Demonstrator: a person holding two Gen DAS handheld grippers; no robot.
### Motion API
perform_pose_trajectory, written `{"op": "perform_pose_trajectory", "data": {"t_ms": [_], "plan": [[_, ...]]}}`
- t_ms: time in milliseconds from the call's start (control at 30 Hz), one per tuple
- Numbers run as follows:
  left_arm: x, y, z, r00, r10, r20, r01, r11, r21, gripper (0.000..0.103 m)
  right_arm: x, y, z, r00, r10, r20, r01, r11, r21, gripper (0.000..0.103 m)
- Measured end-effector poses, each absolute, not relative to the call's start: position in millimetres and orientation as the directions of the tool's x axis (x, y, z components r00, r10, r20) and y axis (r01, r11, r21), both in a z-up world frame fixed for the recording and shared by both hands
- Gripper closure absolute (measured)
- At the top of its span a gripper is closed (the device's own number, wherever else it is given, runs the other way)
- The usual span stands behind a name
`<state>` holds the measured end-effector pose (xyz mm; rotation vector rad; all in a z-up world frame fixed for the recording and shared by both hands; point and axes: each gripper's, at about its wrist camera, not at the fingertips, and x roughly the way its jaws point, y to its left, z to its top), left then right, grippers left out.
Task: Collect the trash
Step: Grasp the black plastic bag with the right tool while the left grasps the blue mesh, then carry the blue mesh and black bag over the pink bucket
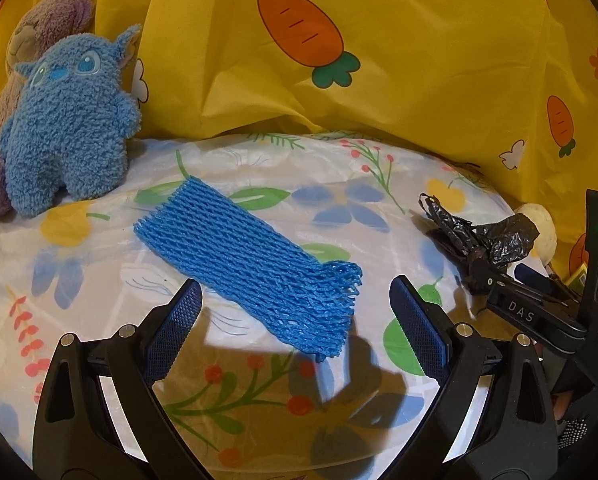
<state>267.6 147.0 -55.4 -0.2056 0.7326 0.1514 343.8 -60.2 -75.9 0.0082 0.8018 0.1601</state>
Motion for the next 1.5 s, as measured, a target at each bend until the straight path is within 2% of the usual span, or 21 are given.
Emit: {"op": "perform_pose_trajectory", "data": {"t_ms": [200, 300, 500, 600, 700, 800, 900, 967, 1033, 1233, 1500], "plan": [[275, 153, -68, 0.706, 0.077, -0.704, -0.221, 0.968, -0.116, 0.010, 353, -59, -85, 0.630, 0.184, -0.754, -0.161, 0.981, 0.105, 0.054], [279, 154, -72, 0.688, 0.075, -0.721, -0.223, 0.969, -0.112, 0.010, 352, -60, -84, 0.628, 0.209, -0.749, -0.174, 0.977, 0.126, 0.060], [291, 149, -84, 0.622, 0.073, -0.780, -0.218, 0.972, -0.083, 0.012, 347, -65, -82, 0.643, 0.237, -0.728, -0.174, 0.971, 0.163, 0.063], [296, 139, -87, 0.600, 0.108, -0.793, -0.208, 0.978, -0.025, 0.014, 345, -65, -81, 0.650, 0.242, -0.721, -0.176, 0.970, 0.166, 0.063], [300, 130, -88, 0.585, 0.155, -0.796, -0.200, 0.979, 0.044, 0.026, 342, -64, -78, 0.662, 0.242, -0.709, -0.184, 0.970, 0.159, 0.063], [301, 123, -87, 0.594, 0.152, -0.790, -0.160, 0.985, 0.069, 0.041, 339, -61, -76, 0.669, 0.246, -0.701, -0.199, 0.968, 0.150, 0.063], [301, 116, -85, 0.605, 0.143, -0.783, -0.121, 0.989, 0.088, 0.058, 336, -60, -75, 0.674, 0.250, -0.695, -0.208, 0.967, 0.146, 0.063], [302, 112, -85, 0.611, 0.119, -0.782, -0.087, 0.993, 0.082, 0.076, 336, -60, -75, 0.673, 0.254, -0.694, -0.208, 0.966, 0.151, 0.063], [303, 107, -85, 0.614, 0.109, -0.782, -0.064, 0.994, 0.088, 0.085, 337, -62, -75, 0.672, 0.259, -0.694, -0.206, 0.965, 0.161, 0.063], [302, 109, -85, 0.622, 0.066, -0.781, -0.048, 0.998, 0.046, 0.098, 337, -64, -75, 0.666, 0.268, -0.696, -0.206, 0.963, 0.174, 0.063], [288, 103, -69, 0.678, 0.077, -0.731, -0.053, 0.997, 0.056, 0.100, 332, -64, -71, 0.689, 0.268, -0.673, -0.213, 0.963, 0.165, 0.063]]}}
